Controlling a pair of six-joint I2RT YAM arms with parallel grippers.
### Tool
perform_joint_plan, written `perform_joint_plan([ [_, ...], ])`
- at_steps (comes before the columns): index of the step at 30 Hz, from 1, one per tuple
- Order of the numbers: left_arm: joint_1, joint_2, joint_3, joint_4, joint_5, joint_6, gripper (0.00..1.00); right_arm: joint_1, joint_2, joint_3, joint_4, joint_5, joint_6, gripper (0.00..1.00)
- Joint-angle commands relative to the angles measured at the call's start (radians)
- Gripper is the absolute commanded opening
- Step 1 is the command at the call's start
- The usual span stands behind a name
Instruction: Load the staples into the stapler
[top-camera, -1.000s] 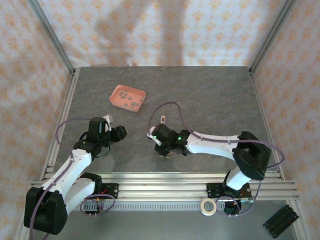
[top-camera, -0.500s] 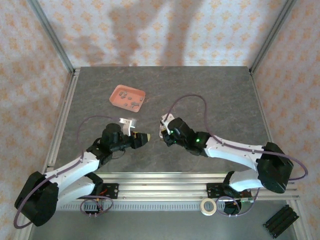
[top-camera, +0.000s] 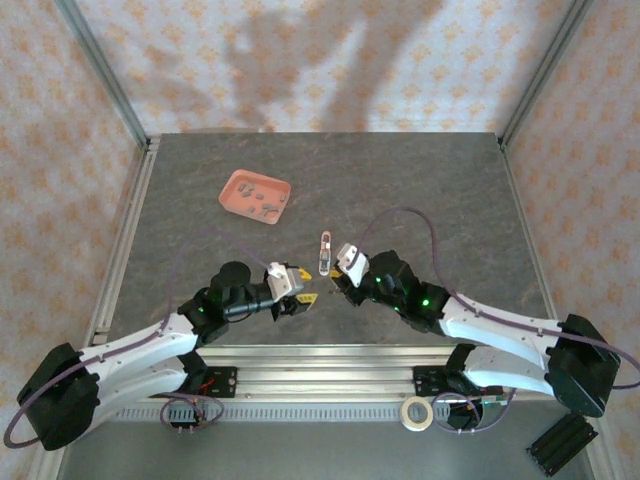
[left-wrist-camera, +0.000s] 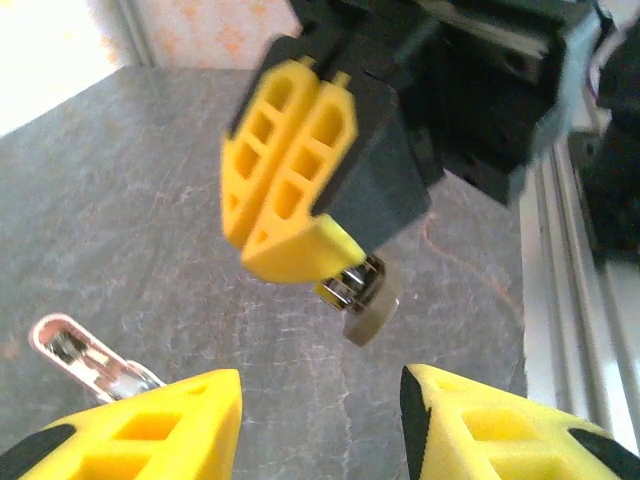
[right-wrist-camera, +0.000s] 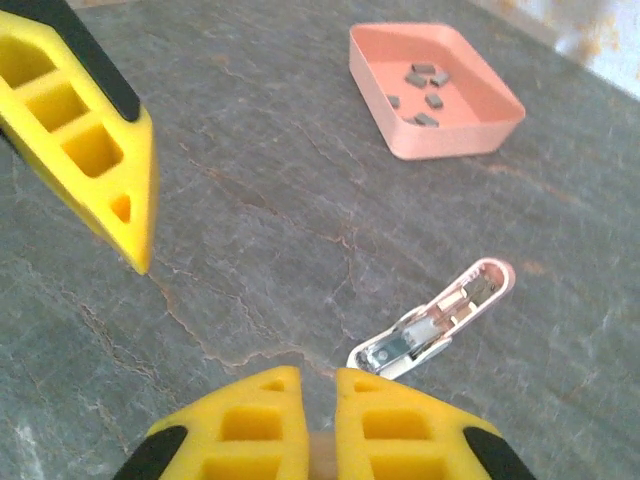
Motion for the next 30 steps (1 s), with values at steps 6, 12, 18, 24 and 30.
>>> perform_joint_plan([
  [6, -0.121, 0.037, 0.132, -0.155, -0.084, 0.374, 0.47, -0.002, -0.048, -0.026, 0.114, -0.059, -0.154, 0.01],
  [12, -0.155, 0.081, 0.157, -0.162, -0.105, 0.422, 0.46, -0.003, -0.052, -0.027, 0.132, -0.067, -0.147, 0.00],
  [18, -0.160, 0.109, 0.148, -0.134, -0.134, 0.409, 0.45, -0.028, -0.067, -0.036, 0.163, -0.082, -0.107, 0.00],
  [24, -0.160, 0.124, 0.147, -0.095, -0.145, 0.402, 0.48, -0.034, -0.073, -0.032, 0.168, -0.096, -0.093, 0.00],
  [30, -0.161, 0.141, 0.153, -0.053, -0.132, 0.393, 0.49, -0.039, -0.065, -0.023, 0.164, -0.090, -0.079, 0.00],
])
